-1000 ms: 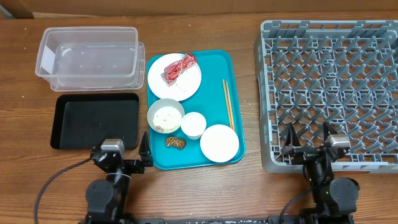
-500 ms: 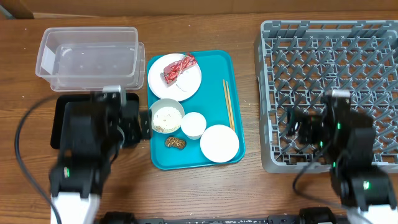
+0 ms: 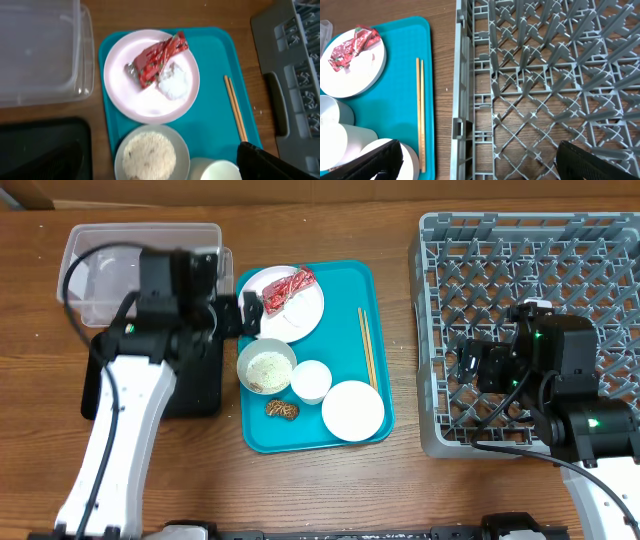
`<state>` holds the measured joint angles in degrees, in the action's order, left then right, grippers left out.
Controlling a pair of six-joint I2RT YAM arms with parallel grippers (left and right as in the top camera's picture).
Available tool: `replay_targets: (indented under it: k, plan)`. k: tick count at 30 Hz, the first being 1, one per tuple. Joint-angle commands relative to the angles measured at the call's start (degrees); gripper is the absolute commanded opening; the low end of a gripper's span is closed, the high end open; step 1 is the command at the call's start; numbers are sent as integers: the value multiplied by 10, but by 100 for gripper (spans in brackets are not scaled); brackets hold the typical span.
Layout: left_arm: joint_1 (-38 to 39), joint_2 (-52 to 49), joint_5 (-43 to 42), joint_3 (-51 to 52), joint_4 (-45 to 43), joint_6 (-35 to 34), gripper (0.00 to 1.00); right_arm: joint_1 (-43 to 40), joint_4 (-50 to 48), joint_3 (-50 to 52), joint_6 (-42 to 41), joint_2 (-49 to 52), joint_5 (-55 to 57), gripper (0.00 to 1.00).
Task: Sort waste into correct bins and load items into the dishwasher
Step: 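Reach the left gripper toward the red wrapper on the white plate, then grasp the red wrapper with the left gripper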
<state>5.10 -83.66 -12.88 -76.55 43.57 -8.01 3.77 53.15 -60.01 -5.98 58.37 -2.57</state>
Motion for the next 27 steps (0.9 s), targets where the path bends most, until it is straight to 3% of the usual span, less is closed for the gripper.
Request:
replay_targets:
  k: [1, 5, 7, 11, 22, 24, 27]
  plan:
    - [36, -81, 65, -71, -18, 54, 100, -3, -3, -17, 0, -3, -1, 100]
    - [75, -169, 108, -99, -80, 103, 100, -3, -5, -17, 0, -3, -1, 100]
    - [77, -240, 110, -99, -125, 73, 100, -3, -5, -17, 0, -3, -1, 100]
    - [77, -290, 110, -99, -151, 67, 100, -3, -5, -17, 0, -3, -1, 100]
    - [76, -383, 116, -99, -190, 63, 83, -3, 1, -17, 0, -3, -1, 100]
    - [76, -389, 116, -99, -192, 63, 72, -3, 2, -17, -1, -3, -1, 100]
    - [76, -389, 116, -99, -193, 63, 40, -3, 2, -17, 0, -3, -1, 100]
